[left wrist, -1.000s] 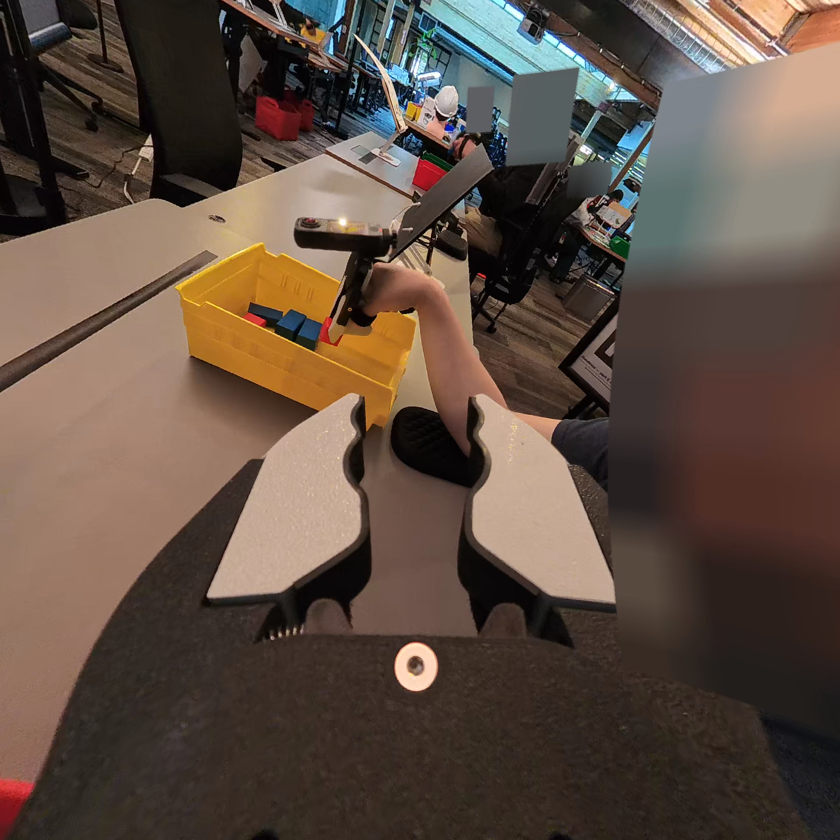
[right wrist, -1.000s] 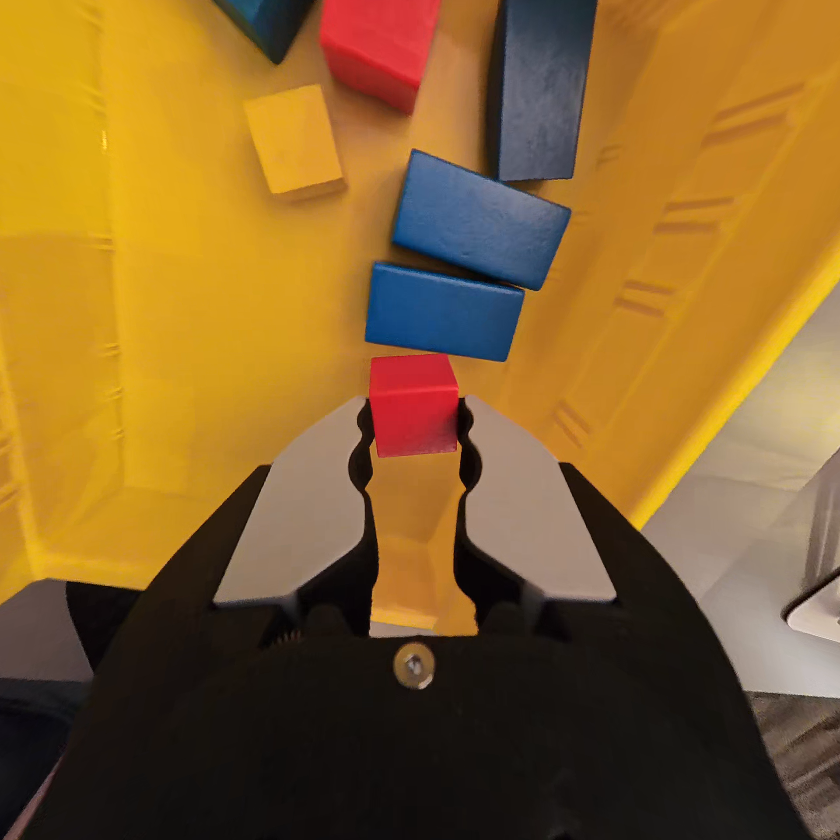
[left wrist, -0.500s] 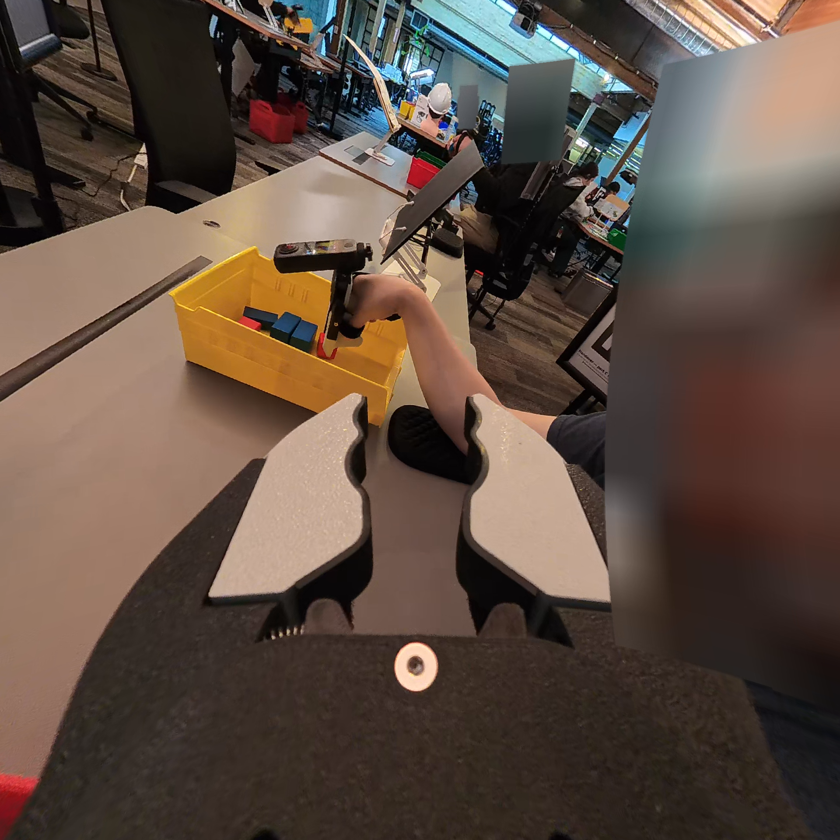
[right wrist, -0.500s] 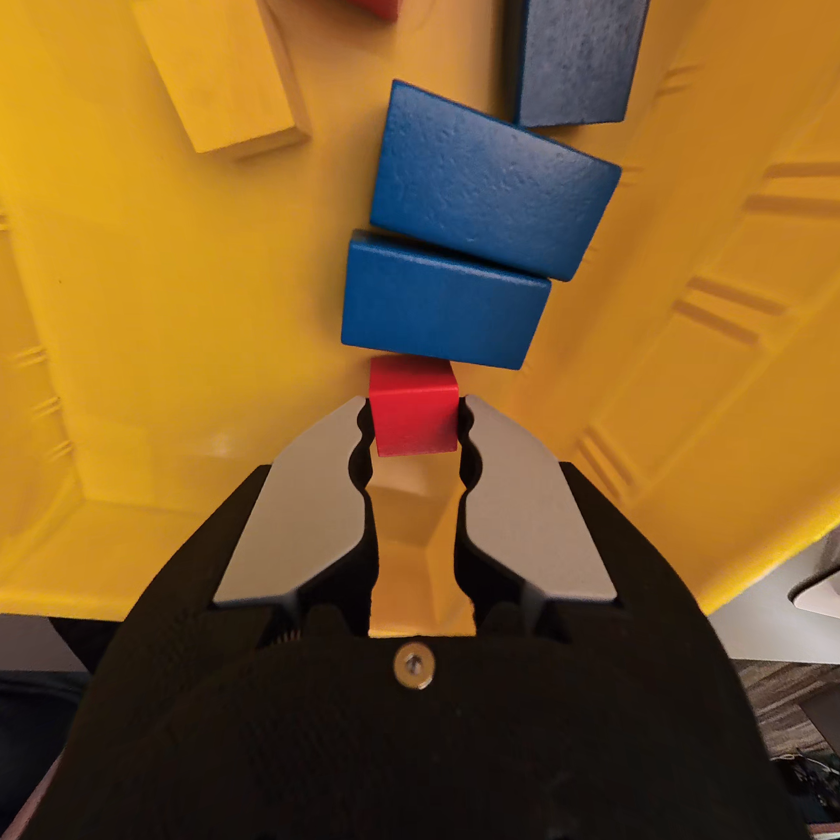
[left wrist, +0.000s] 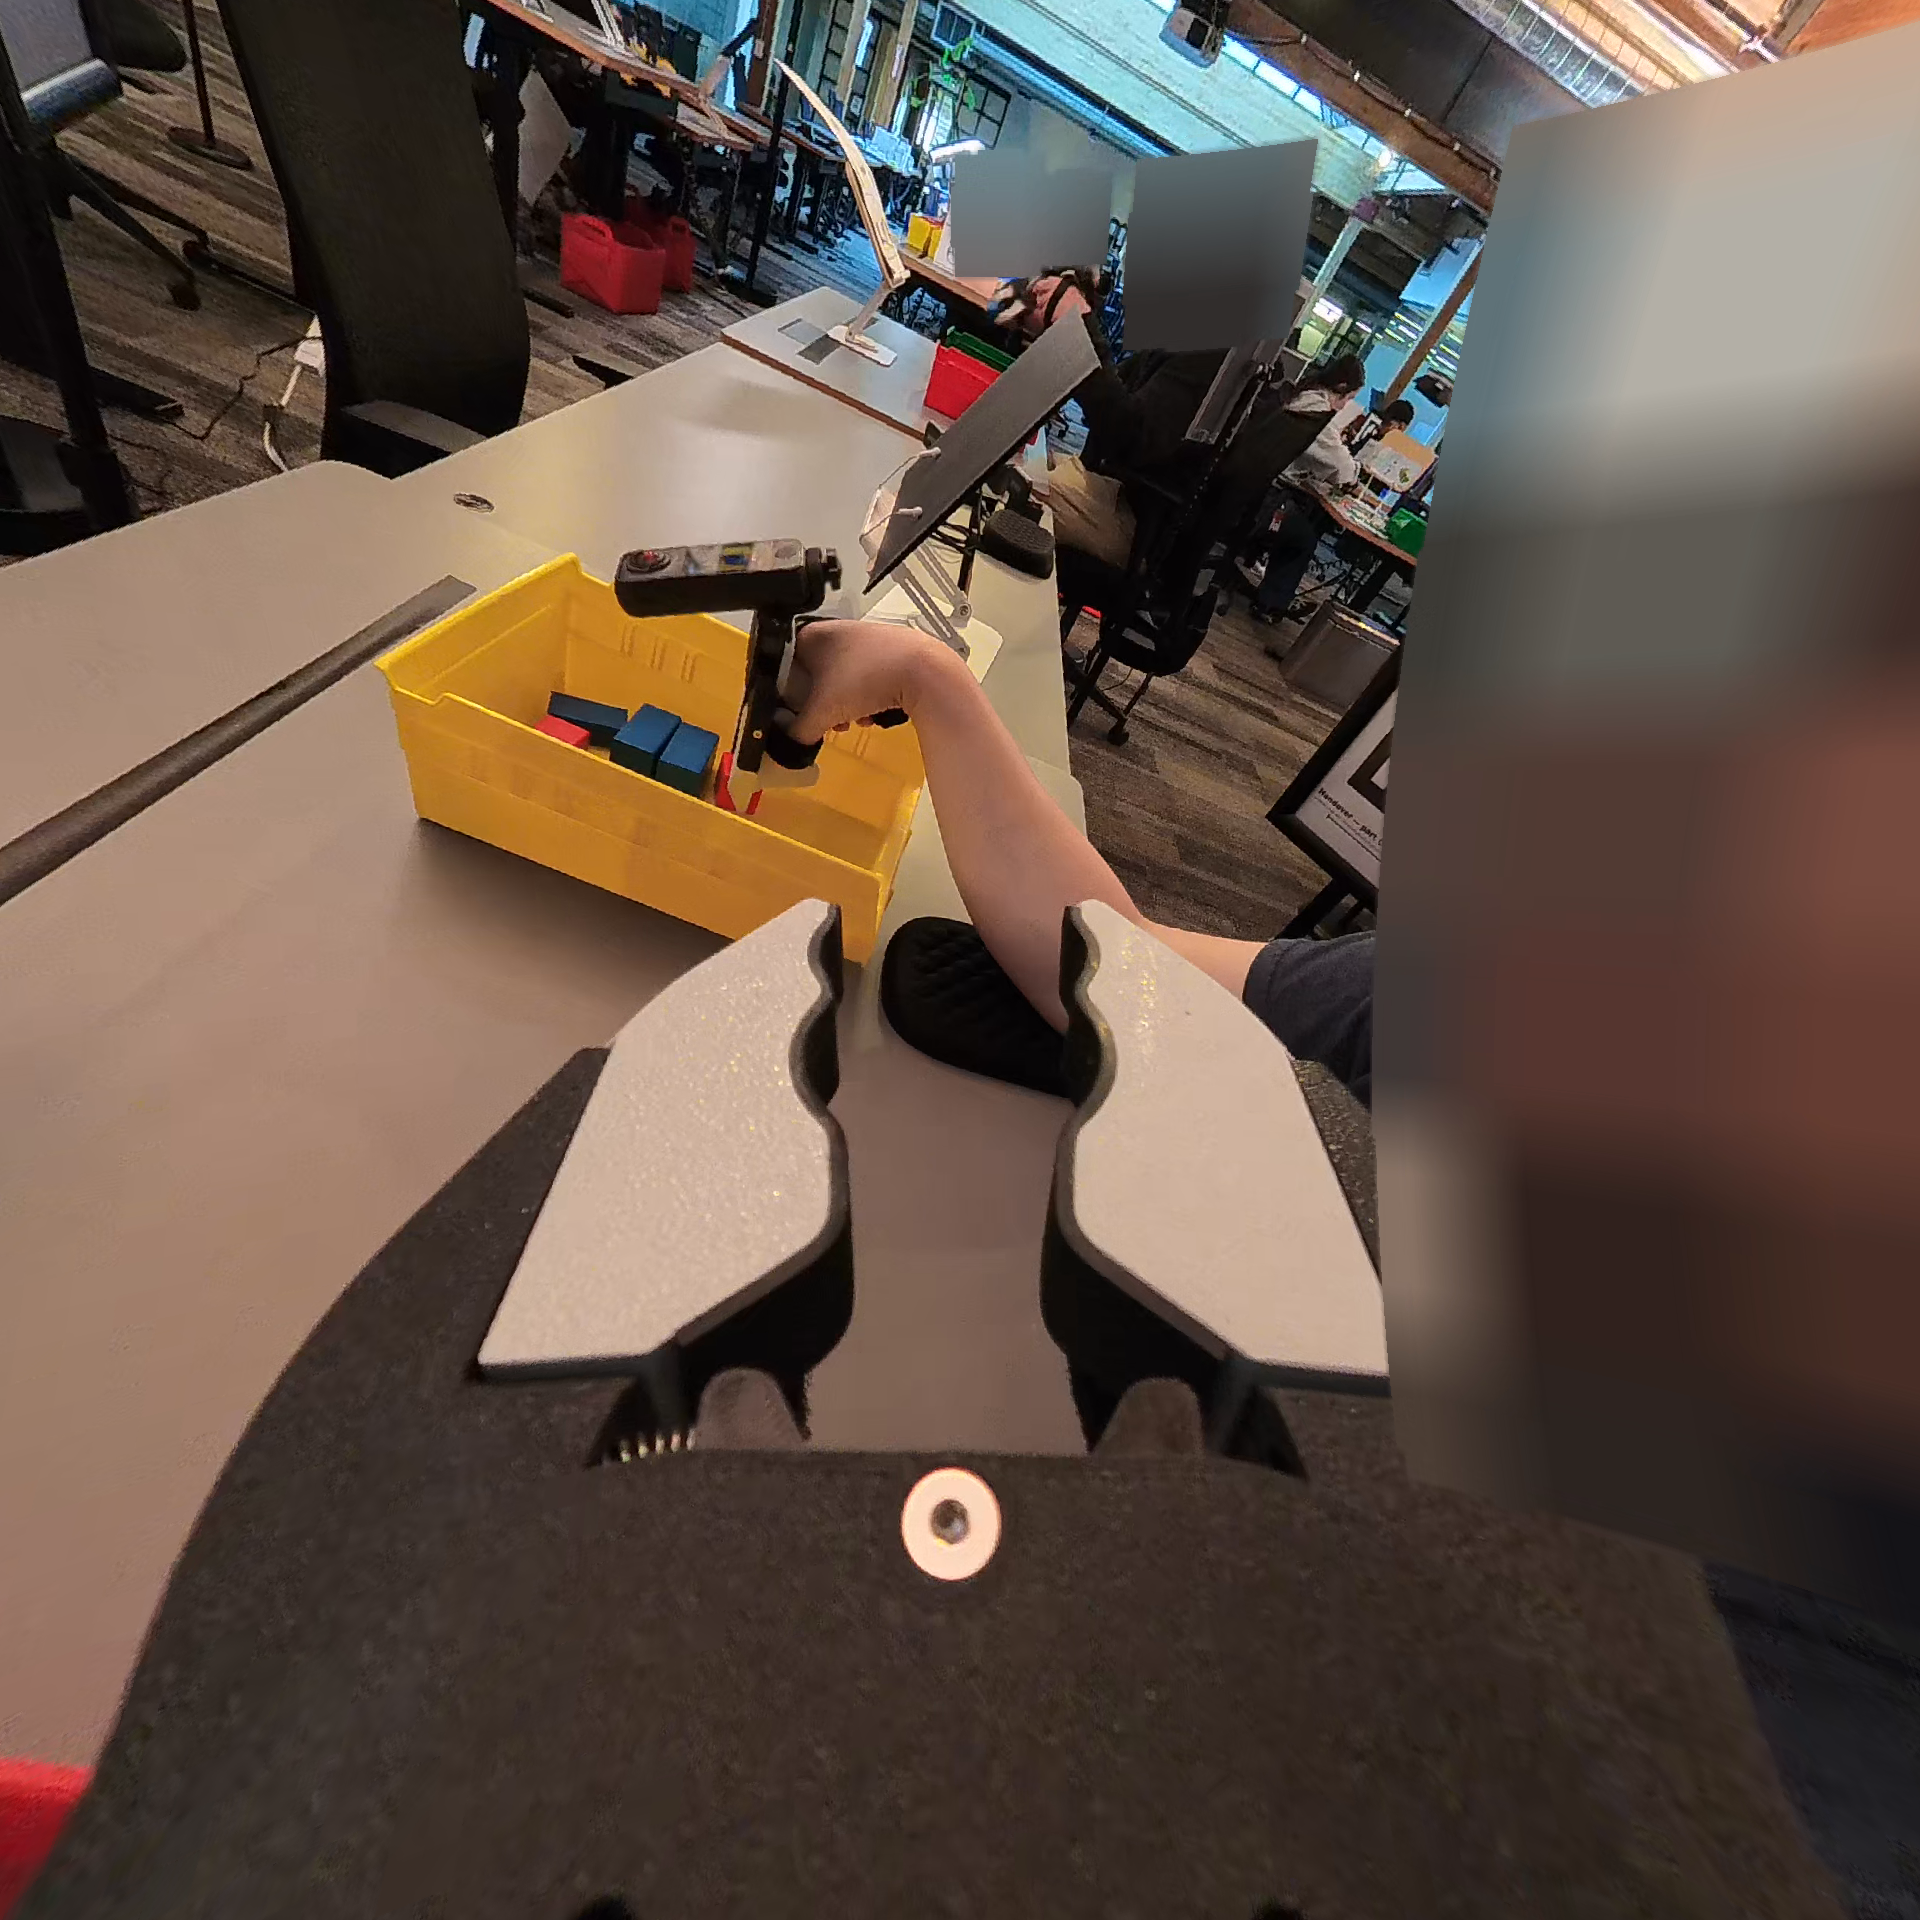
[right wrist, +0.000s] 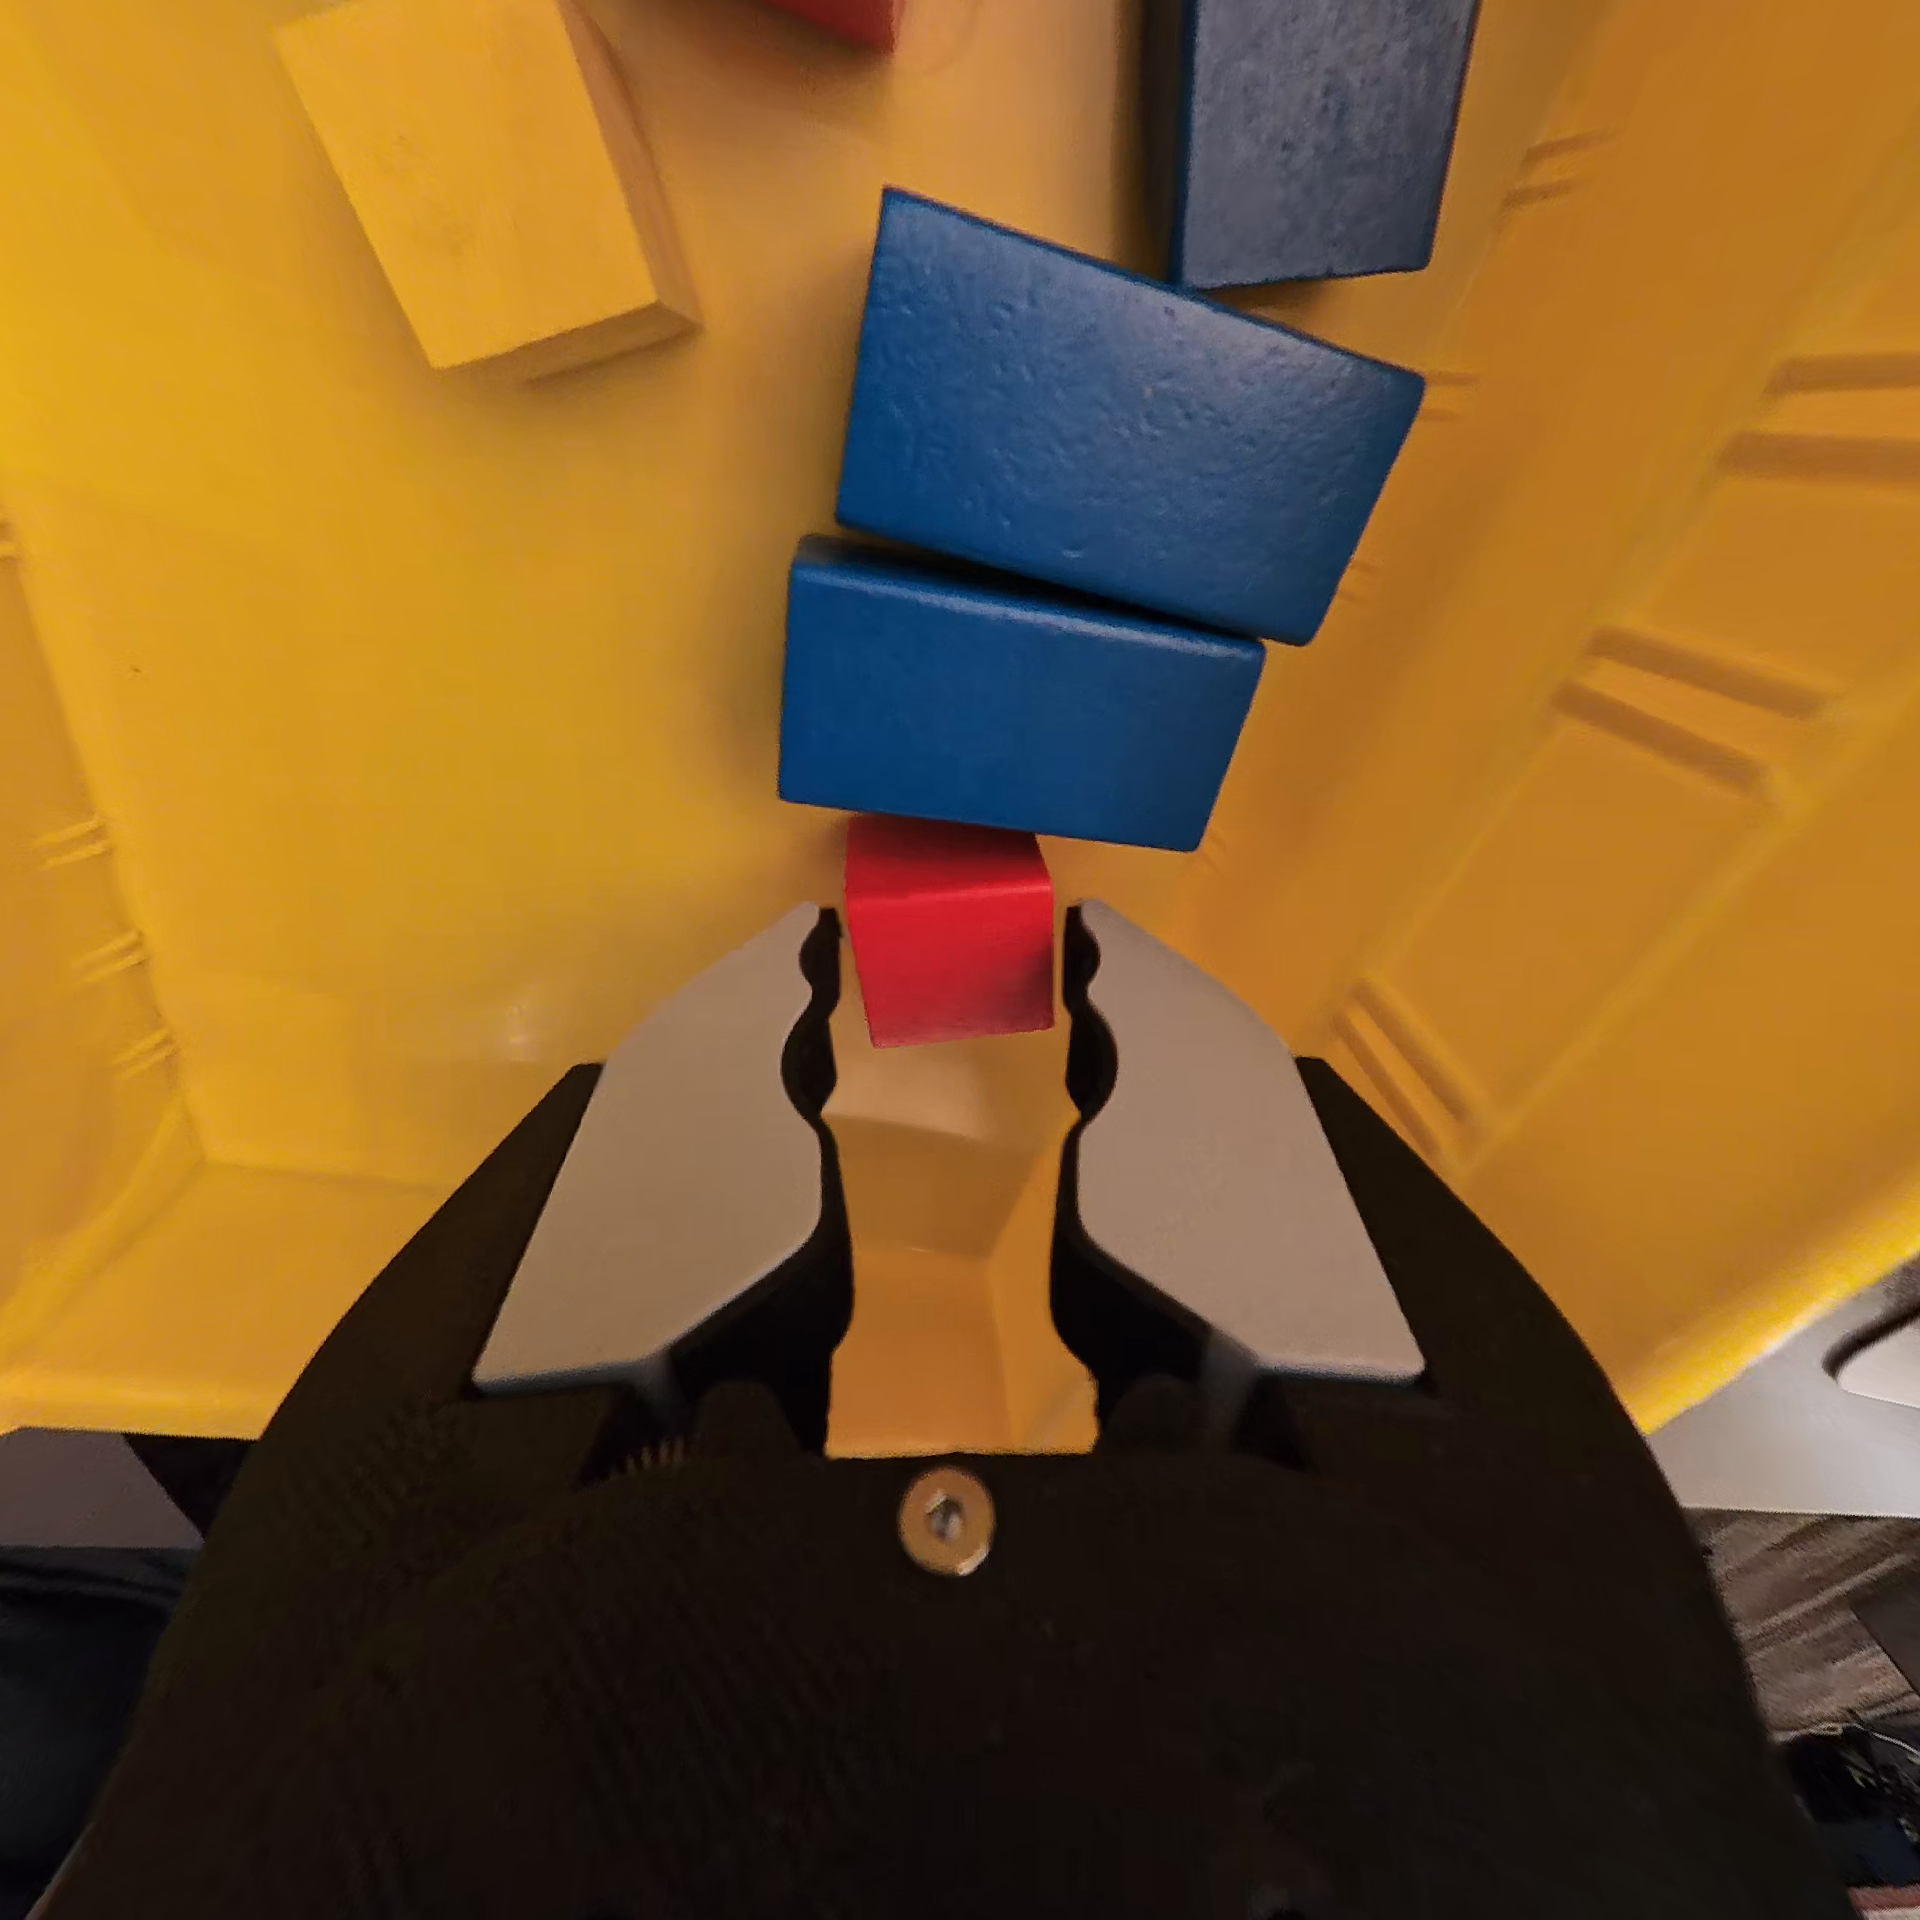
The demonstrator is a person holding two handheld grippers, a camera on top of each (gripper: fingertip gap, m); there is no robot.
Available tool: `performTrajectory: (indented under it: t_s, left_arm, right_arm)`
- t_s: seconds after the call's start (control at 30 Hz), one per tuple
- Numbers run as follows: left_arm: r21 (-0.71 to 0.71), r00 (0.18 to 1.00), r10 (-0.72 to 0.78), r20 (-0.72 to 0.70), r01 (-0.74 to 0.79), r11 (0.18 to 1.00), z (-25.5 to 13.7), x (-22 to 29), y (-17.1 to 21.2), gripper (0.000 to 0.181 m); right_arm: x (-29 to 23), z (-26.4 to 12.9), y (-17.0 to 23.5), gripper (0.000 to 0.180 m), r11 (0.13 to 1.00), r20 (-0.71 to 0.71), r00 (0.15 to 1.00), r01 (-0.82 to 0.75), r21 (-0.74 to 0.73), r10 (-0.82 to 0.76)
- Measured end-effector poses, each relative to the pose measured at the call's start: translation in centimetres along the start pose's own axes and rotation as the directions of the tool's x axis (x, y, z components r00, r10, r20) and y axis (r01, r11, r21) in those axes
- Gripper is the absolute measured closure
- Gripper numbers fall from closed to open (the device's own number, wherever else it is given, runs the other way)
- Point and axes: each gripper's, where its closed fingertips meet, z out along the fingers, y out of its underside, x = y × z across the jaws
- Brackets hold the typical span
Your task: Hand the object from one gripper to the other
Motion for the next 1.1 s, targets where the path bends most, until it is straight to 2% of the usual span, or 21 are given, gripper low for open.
performTrajectory:
  t_s: [0.07, 0.17, 0.3, 0.37, 0.47, 0.6, 0.7, 0.77, 0.83, 0.93, 1.0, 1.03, 1.1]
  left_arm:
    - [0.001, 1.0, 0.004, 0.007, -0.004, 1.0, -0.2, 0.0, 0.0, 0.141]
    - [0.015, 1.0, 0.007, 0.016, -0.007, 1.0, -0.7, 0.0, -0.3, 0.141]
    - [0.045, 0.999, 0.016, 0.049, -0.018, 0.999, -2.0, -0.3, -0.8, 0.141]
    - [0.054, 0.992, 0.016, 0.129, -0.023, 0.998, -3.2, -1.6, -0.9, 0.141]
    - [0.038, 0.938, 0.008, 0.347, -0.023, 0.999, -6.0, -5.6, -0.4, 0.141]
    - [-0.01, 0.788, -0.064, 0.613, 0.089, 0.996, -11.0, -12.1, 2.3, 0.141]
    - [-0.105, 0.615, -0.092, 0.783, 0.277, 0.955, -14.6, -17.2, 6.9, 0.141]
    - [-0.073, 0.531, -0.18, 0.828, 0.421, 0.904, -15.8, -19.8, 9.6, 0.142]
    - [-0.028, 0.441, -0.218, 0.87, 0.487, 0.873, -16.9, -22.4, 11.1, 0.142]
    - [-0.077, 0.278, -0.094, 0.956, 0.544, 0.835, -19.6, -25.7, 14.0, 0.142]
    - [-0.126, 0.203, 0.006, 0.979, 0.582, 0.803, -21.1, -27.0, 15.7, 0.143]
    - [-0.13, 0.179, 0.028, 0.983, 0.594, 0.794, -21.6, -27.5, 16.3, 0.143]
    - [-0.129, 0.182, 0.019, 0.983, 0.616, 0.777, -21.7, -28.2, 17.3, 0.145]
  right_arm:
    - [0.0, 0.1, 0.2, 0.131, 1.0, -0.013, 1.0, 0.011, -0.019, -0.012]
    - [0.0, -0.3, 0.2, 0.131, 1.0, -0.026, 1.0, 0.011, -0.017, -0.012]
    - [-0.7, -3.1, -0.5, 0.131, 0.995, -0.023, 1.0, 0.015, 0.098, -0.013]
    - [-1.4, -5.4, -0.8, 0.131, 0.983, -0.033, 0.999, 0.039, 0.177, -0.034]
    - [-2.5, -9.6, -1.0, 0.131, 0.942, -0.07, 0.996, 0.076, 0.327, -0.056]
    - [-3.8, -16.0, -1.7, 0.131, 0.816, -0.15, 0.987, 0.13, 0.564, -0.054]
    - [-4.9, -21.5, -3.5, 0.13, 0.609, -0.211, 0.976, 0.198, 0.768, -0.051]
    - [-5.8, -24.6, -4.3, 0.127, 0.46, -0.23, 0.972, 0.224, 0.859, -0.045]
    - [-6.2, -26.5, -4.5, 0.128, 0.368, -0.266, 0.963, 0.258, 0.893, -0.03]
    - [-6.6, -27.0, -4.5, 0.128, 0.344, -0.311, 0.95, 0.302, 0.889, -0.029]
    - [-6.9, -26.8, -4.7, 0.128, 0.352, -0.317, 0.948, 0.31, 0.883, -0.039]
    - [-6.9, -26.7, -4.8, 0.128, 0.354, -0.322, 0.946, 0.314, 0.881, -0.039]
    - [-7.0, -26.6, -5.0, 0.128, 0.36, -0.33, 0.943, 0.322, 0.876, -0.041]
